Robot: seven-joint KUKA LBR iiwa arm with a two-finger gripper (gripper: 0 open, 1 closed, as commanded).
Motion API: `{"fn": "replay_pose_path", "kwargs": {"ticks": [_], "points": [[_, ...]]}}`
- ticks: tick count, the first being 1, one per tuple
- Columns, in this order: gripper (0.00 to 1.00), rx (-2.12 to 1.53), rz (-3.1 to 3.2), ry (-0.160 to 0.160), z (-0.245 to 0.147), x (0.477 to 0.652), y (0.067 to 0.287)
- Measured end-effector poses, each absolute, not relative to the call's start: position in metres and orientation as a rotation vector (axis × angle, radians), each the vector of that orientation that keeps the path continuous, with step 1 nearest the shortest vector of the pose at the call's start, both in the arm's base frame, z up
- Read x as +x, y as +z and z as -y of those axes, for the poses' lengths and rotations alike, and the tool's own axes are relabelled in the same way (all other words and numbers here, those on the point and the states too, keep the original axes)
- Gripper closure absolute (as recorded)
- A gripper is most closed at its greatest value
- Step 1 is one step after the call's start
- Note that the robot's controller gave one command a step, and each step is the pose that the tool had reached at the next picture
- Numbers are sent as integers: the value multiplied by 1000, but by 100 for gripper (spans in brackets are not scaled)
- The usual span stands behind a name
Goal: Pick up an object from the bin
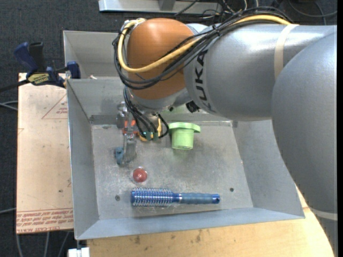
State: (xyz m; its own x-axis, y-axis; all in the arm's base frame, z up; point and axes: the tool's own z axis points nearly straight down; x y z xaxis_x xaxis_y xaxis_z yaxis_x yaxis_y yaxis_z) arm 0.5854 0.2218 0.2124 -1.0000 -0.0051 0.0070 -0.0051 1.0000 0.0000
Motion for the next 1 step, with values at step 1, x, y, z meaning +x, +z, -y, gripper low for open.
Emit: {"fn": "replay_pose_path", "kwargs": {"ticks": [1], "points": [[0, 119, 3131, 4, -192, 571, 127]]}}
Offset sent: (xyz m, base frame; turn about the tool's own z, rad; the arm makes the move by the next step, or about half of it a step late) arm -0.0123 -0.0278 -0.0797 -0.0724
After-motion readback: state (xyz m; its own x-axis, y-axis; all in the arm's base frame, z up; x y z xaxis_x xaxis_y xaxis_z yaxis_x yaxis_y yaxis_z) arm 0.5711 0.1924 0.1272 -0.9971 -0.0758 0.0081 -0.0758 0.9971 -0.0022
